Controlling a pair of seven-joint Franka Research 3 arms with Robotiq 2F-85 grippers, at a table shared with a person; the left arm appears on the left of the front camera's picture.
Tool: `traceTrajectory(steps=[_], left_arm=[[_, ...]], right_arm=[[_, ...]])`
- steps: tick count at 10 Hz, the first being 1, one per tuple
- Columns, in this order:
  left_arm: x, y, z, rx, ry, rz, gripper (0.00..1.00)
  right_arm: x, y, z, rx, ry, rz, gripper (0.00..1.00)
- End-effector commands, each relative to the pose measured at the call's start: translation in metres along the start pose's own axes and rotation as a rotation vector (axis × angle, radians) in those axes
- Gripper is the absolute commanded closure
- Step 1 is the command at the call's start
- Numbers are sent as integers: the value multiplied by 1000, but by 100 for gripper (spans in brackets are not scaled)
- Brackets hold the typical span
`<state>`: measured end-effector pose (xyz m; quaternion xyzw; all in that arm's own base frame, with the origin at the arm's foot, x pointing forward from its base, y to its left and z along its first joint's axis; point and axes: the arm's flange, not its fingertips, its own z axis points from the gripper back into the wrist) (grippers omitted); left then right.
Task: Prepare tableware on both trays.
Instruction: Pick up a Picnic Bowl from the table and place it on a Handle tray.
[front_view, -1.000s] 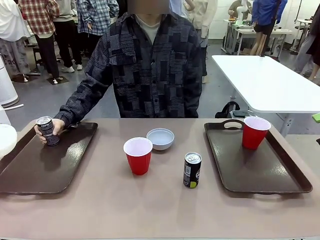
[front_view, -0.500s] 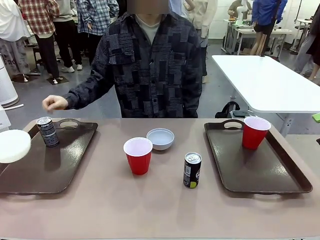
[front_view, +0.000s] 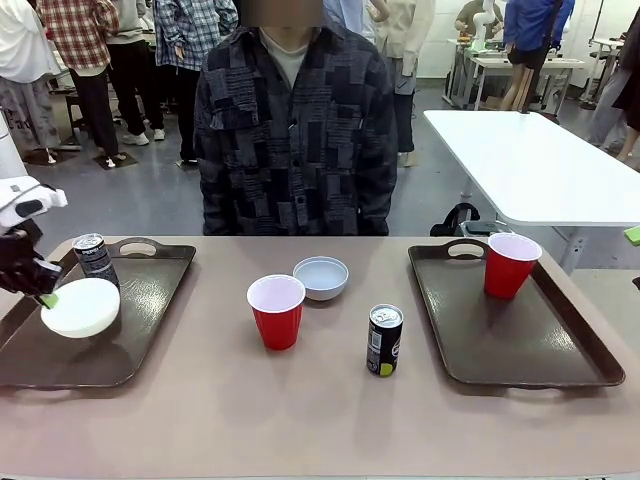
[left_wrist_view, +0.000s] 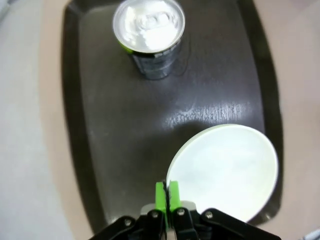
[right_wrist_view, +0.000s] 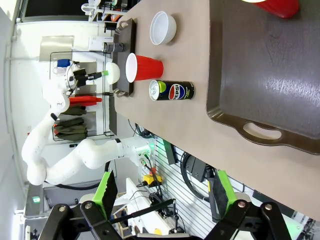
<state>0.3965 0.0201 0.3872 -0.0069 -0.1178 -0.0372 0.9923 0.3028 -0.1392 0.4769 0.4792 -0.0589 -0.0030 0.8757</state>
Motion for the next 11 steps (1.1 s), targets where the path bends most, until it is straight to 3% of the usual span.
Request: traceTrajectory(steps=[1, 6, 7, 8, 9, 10, 11], left_arm=[[-41, -15, -27, 7, -5, 8, 100], [-44, -24, -44, -19, 4, 22, 100], [-42, -24, -37, -31, 5, 19, 39], [-42, -25, -32, -43, 16, 11, 39], [-45, -28, -25, -58, 28, 6, 20], [-47, -31, -16, -49, 56, -23, 74], [-49, -32, -4, -58, 81, -41, 0]], right_arm=[[0, 0, 0, 14, -3, 9, 0], [0, 0, 0, 14, -3, 9, 0], [0, 0, 0, 14, -3, 9, 0], [0, 0, 0, 14, -3, 9, 0], [0, 0, 0, 14, -3, 9, 0], [0, 0, 0, 14, -3, 9, 0], [0, 0, 0, 14, -3, 9, 0]])
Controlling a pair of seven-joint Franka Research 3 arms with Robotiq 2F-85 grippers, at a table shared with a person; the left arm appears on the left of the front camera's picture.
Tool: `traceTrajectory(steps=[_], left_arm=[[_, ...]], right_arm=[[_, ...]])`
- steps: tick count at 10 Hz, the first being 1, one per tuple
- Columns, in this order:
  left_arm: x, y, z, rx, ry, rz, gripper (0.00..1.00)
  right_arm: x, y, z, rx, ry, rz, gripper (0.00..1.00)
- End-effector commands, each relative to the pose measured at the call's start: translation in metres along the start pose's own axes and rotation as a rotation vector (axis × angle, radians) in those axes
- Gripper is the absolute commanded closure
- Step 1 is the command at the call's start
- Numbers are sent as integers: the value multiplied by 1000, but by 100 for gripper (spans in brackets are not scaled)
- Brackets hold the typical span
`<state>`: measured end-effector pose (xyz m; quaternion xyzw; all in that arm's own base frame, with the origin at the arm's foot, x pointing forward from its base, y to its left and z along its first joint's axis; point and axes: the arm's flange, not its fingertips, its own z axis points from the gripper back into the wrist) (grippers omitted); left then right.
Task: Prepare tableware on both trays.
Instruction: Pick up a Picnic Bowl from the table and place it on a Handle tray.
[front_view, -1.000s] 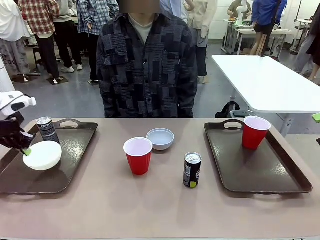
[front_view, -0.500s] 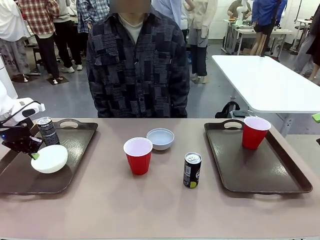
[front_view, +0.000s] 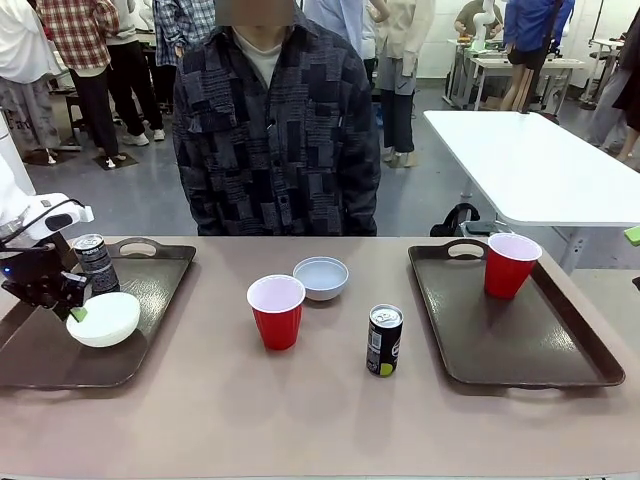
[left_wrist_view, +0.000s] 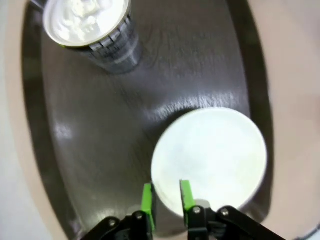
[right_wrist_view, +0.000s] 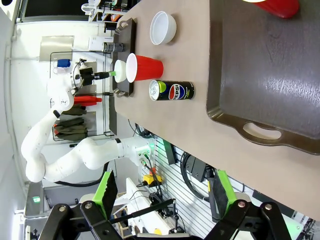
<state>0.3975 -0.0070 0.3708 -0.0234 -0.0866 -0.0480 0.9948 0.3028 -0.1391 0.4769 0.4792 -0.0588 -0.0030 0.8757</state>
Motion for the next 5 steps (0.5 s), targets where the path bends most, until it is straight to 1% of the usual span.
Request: traceTrajectory(steps=[1, 2, 3, 4, 5], left_arm=[[-51, -8, 20, -27, 37, -38, 55], [-52, -11, 28, -38, 51, -46, 0], [-53, -14, 38, -43, 63, -56, 35], [-56, -18, 49, -48, 80, -68, 0], [-56, -20, 58, -53, 84, -79, 16]], right_arm=[[0, 1, 1, 14, -3, 9, 0], [0, 1, 1, 14, -3, 9, 0], [0, 1, 1, 14, -3, 9, 0], [0, 1, 1, 14, -3, 9, 0], [0, 1, 1, 14, -3, 9, 0]])
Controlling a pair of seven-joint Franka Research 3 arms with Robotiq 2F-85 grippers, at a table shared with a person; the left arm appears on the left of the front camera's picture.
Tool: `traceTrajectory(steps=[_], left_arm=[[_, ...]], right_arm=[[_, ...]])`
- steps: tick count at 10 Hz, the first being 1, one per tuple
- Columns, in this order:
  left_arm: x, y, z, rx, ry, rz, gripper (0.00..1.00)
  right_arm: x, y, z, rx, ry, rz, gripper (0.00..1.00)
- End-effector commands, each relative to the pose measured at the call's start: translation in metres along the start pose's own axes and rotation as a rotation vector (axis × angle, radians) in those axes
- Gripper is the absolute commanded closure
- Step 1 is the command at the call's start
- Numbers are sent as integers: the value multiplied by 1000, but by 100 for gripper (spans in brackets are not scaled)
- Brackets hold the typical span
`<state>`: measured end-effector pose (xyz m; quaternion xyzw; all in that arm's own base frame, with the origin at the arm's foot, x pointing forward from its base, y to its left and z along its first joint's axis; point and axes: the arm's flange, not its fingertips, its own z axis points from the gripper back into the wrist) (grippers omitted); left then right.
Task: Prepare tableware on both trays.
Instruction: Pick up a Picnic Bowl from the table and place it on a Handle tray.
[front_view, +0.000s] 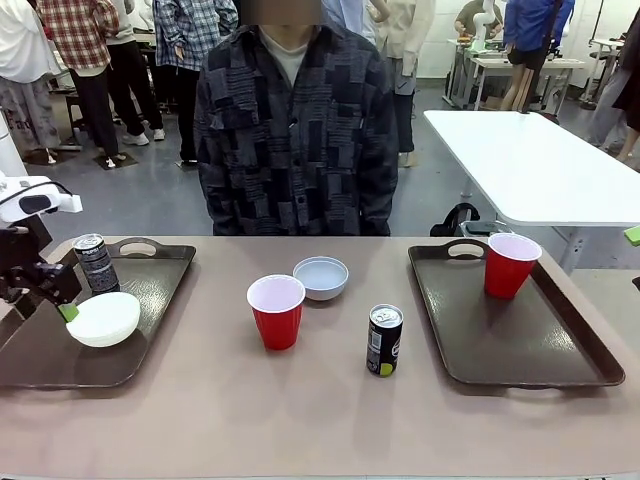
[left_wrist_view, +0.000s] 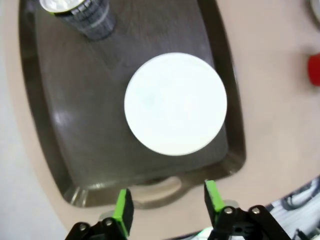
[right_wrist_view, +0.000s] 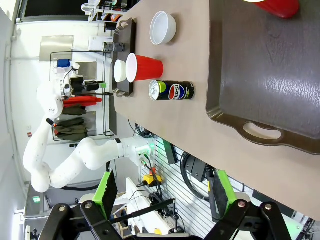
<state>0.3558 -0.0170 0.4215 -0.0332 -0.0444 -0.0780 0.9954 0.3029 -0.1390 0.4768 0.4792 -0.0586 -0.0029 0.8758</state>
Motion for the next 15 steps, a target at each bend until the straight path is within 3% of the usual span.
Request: traceTrajectory(steps=[1, 5, 6, 10, 12, 15], left_arm=[[-27, -9, 8, -31, 0, -31, 0], [-30, -7, 26, -94, -2, -31, 0], [-20, -10, 26, -25, 18, -37, 0], [-22, -11, 28, -39, 17, -36, 0], [-20, 5, 47, -304, -9, -3, 0], [-22, 30, 63, -643, 6, 11, 0]], right_arm=[[0, 0, 1, 14, -3, 9, 0], [0, 0, 1, 14, -3, 9, 0], [0, 0, 1, 14, -3, 9, 0], [0, 0, 0, 0, 0, 0, 0], [2, 38, -20, -206, 4, 20, 0], [17, 96, -69, -405, 55, -9, 0]])
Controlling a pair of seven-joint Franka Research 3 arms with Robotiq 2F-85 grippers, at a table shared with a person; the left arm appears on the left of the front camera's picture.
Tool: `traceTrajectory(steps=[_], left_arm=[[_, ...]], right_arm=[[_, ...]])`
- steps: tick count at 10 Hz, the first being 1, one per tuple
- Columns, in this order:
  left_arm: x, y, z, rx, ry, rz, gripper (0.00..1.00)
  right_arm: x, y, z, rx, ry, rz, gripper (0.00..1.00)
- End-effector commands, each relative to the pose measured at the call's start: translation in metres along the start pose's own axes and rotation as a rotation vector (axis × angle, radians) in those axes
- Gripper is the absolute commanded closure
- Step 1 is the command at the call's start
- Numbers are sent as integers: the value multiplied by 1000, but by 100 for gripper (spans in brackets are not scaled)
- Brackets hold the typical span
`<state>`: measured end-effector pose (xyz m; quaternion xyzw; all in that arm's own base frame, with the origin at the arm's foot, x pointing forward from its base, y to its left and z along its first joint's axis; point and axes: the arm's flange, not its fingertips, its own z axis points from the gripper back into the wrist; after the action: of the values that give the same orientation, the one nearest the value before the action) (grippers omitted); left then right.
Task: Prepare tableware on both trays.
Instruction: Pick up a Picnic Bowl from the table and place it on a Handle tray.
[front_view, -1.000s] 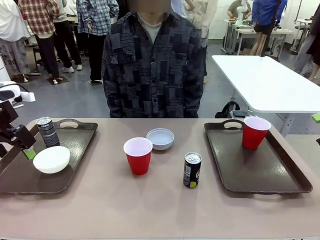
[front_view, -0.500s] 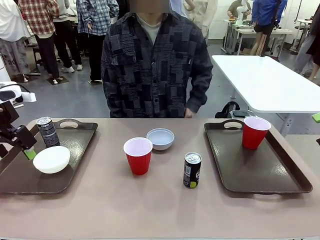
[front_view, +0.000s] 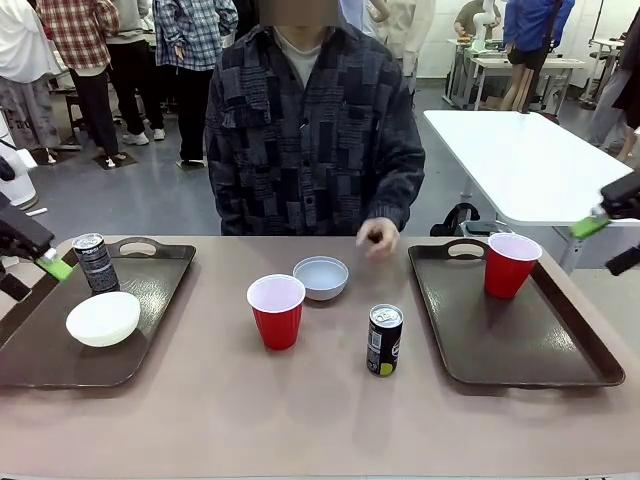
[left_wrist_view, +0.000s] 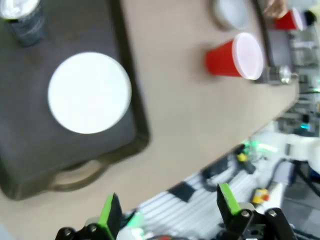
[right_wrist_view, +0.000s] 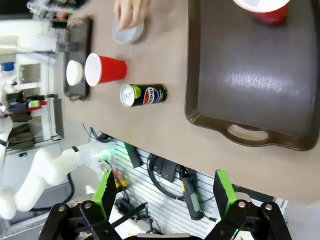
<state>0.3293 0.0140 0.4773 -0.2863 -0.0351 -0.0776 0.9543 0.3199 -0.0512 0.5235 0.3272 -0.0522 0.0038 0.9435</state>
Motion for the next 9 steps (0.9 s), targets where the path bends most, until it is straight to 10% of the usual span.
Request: traceTrajectory(steps=[1, 6, 9], left_arm=[[0, 9, 17, -244, 13, 8, 0], [-15, 53, 56, -598, -126, 66, 0], [-22, 66, 60, -546, -149, 49, 0]], right_arm=[[5, 46, -22, -157, 34, -24, 0], [6, 87, -35, -317, 47, -34, 0], [3, 88, -36, -304, 39, -13, 0]])
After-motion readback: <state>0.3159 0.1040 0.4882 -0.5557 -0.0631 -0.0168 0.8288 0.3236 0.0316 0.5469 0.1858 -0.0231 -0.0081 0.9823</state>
